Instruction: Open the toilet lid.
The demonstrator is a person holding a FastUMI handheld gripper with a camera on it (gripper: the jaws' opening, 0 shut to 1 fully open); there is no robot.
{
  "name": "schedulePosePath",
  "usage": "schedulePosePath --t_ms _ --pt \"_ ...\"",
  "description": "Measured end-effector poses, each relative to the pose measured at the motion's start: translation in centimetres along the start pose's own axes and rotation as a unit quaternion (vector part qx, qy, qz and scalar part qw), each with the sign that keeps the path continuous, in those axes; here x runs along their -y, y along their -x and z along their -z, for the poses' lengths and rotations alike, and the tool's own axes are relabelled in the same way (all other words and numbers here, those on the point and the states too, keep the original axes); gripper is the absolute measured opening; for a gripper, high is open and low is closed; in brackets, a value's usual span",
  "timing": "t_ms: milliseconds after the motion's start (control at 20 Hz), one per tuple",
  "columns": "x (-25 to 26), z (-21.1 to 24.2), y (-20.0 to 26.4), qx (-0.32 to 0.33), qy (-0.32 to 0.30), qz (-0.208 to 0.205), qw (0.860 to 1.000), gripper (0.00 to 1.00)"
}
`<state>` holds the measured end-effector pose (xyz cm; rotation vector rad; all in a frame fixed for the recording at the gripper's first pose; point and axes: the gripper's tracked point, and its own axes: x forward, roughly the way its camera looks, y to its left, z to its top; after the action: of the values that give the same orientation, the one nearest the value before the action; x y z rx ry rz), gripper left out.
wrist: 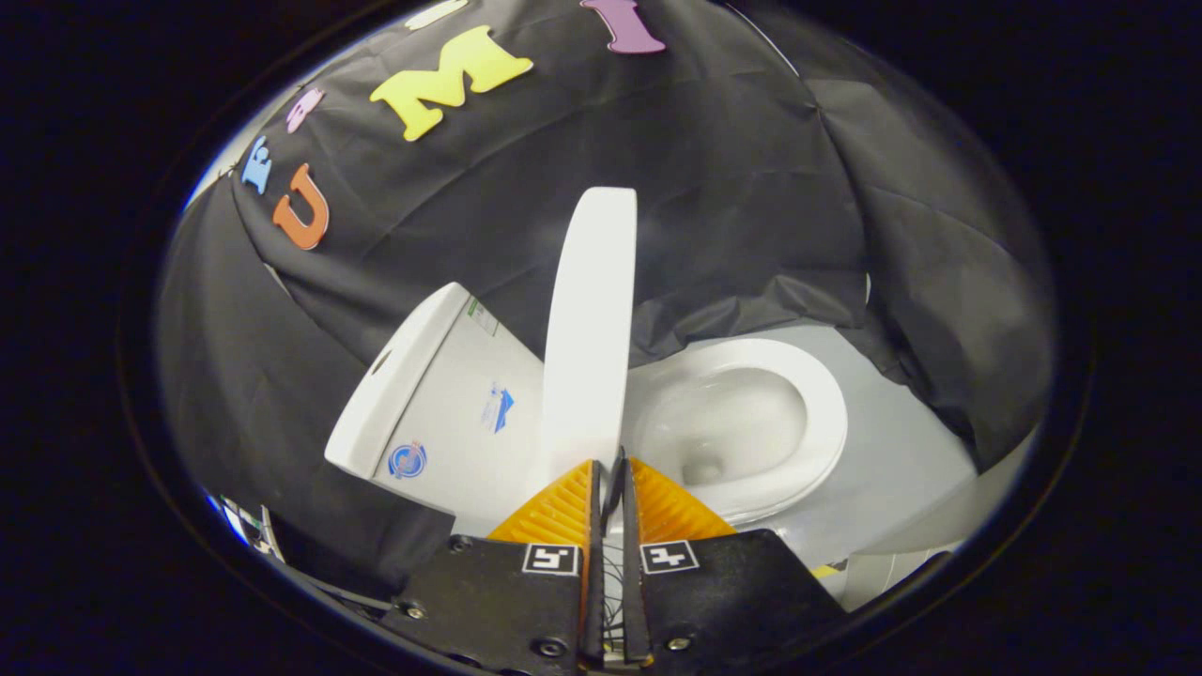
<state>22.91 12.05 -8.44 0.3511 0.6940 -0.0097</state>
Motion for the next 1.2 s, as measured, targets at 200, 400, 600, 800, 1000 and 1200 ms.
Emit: schedulePosePath --t_ms 200,400,600,800,1000,1200 --pt "-1.5 -0.3 0.1 0.001 0.013 0.001 1.0 0.11" --pt "-3.0 0.0 -0.3 0.004 0.033 0.004 0.999 0.11" --pt "-4.3 -0.1 -0.5 0.008 0.045 0.005 0.999 0.11" --pt "-5.5 -0.1 -0.6 0.009 0.056 0.007 0.998 0.13" --pt "-6.6 0.1 -0.9 0.011 0.076 0.013 0.997 0.14" --pt "-7.7 0.2 -1.0 0.012 0.087 0.016 0.996 0.15"
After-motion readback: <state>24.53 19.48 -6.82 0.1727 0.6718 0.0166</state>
